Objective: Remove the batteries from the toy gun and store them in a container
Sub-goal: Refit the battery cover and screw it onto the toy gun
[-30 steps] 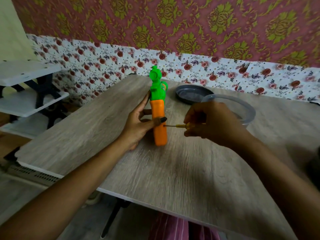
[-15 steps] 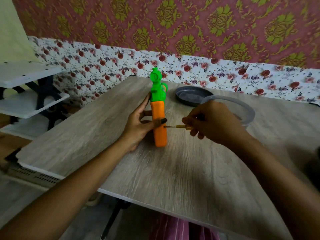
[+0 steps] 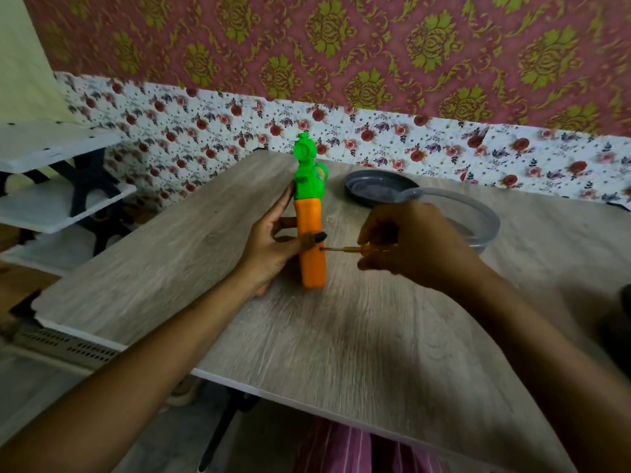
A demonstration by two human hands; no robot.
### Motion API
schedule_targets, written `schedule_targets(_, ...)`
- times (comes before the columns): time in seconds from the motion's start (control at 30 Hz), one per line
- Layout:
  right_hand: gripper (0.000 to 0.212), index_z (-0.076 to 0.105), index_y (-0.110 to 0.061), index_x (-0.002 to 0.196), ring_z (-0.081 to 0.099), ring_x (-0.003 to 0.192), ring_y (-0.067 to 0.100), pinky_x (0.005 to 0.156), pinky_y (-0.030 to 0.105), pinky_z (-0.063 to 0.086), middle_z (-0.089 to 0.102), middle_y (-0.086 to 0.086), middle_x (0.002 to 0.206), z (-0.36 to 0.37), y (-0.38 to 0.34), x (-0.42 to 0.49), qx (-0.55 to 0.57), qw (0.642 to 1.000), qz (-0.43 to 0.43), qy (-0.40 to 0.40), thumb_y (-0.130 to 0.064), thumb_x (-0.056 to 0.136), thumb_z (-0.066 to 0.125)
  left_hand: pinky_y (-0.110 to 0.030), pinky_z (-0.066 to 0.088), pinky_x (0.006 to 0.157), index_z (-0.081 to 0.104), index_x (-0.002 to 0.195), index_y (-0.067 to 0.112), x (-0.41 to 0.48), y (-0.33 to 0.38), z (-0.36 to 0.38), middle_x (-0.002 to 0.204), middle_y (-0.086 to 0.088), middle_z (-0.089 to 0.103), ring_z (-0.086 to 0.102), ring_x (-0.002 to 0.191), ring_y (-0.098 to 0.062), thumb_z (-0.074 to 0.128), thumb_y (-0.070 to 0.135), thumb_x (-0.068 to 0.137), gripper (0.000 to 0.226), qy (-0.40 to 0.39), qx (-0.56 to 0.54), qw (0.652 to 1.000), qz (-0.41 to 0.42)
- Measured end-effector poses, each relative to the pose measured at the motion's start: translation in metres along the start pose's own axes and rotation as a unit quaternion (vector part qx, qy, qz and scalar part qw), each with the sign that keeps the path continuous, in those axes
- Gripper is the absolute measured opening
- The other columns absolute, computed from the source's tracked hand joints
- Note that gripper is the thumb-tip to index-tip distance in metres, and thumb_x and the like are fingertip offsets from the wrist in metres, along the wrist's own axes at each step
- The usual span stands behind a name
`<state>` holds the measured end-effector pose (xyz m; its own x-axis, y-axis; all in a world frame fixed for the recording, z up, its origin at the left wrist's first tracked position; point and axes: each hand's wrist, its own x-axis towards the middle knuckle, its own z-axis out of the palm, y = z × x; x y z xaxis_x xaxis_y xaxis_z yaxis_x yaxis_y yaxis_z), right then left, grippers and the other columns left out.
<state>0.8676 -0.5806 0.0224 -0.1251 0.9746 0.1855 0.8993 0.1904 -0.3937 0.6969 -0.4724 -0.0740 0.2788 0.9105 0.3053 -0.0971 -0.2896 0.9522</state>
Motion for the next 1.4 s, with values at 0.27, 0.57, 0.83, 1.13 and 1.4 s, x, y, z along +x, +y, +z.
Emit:
schedule_targets(0.27, 0.024, 0.061, -0.020, 0.100, 0.061, 0.057, 0.005, 0.049, 0.013, 0.051, 0.064, -0.008, 0.082, -0.001, -0.003, 0.000, 0.041, 0.999, 0.008, -0.028, -0.028, 0.078, 0.068, -0.029, 0.047, 0.080, 0.033, 0.126, 0.055, -0.001, 0.002, 0.000, 0.133, -0.018, 0.052, 0.054, 0.107, -0.018, 0.082, 0.068, 0.033, 0.107, -0.001, -0.005, 1.000, -0.002)
schedule_targets(0.57, 0.021, 0.064, -0.016, 0.097, 0.061, 0.058, 0.006, 0.048, 0.011, 0.048, 0.063, -0.008, 0.073, 0.004, 0.001, 0.001, 0.051, 0.998, 0.028, -0.013, -0.031, 0.082, 0.063, -0.032, 0.049, 0.086, 0.029, 0.132, 0.049, 0.000, 0.001, -0.001, 0.131, -0.005, 0.054, 0.054, 0.103, -0.008, 0.081, 0.069, 0.032, 0.114, 0.001, 0.002, 1.000, -0.002)
schedule_targets(0.83, 0.020, 0.067, -0.015, 0.086, 0.057, 0.048, 0.001, 0.046, 0.009, 0.044, 0.061, -0.008, 0.063, 0.006, 0.003, 0.002, 0.041, 0.997, 0.058, -0.006, -0.033, 0.087, 0.057, -0.028, 0.047, 0.082, 0.029, 0.129, 0.051, -0.001, 0.002, 0.001, 0.124, -0.008, 0.055, 0.055, 0.099, -0.007, 0.080, 0.071, 0.029, 0.114, 0.006, 0.001, 1.000, -0.001)
schedule_targets(1.13, 0.015, 0.063, -0.025, 0.081, 0.053, 0.049, -0.002, 0.043, 0.008, 0.041, 0.065, -0.006, 0.076, -0.004, 0.013, -0.007, 0.128, 0.987, 0.084, 0.054, -0.027, 0.072, 0.074, -0.019, 0.049, 0.080, 0.028, 0.145, 0.029, 0.000, 0.001, 0.001, 0.131, -0.007, 0.053, 0.054, 0.097, -0.005, 0.077, 0.016, 0.066, 0.094, 0.014, -0.009, 1.000, 0.008)
schedule_targets(1.4, 0.021, 0.072, -0.023, 0.095, 0.051, 0.068, 0.001, 0.058, 0.013, 0.039, 0.069, -0.005, 0.090, 0.010, 0.000, -0.011, -0.056, 0.995, 0.014, 0.085, -0.030, 0.075, 0.074, -0.026, 0.048, 0.077, 0.028, 0.137, 0.043, -0.001, 0.001, 0.001, 0.120, -0.005, 0.054, 0.052, 0.107, -0.017, 0.082, 0.028, 0.056, 0.099, 0.014, -0.024, 0.999, -0.017)
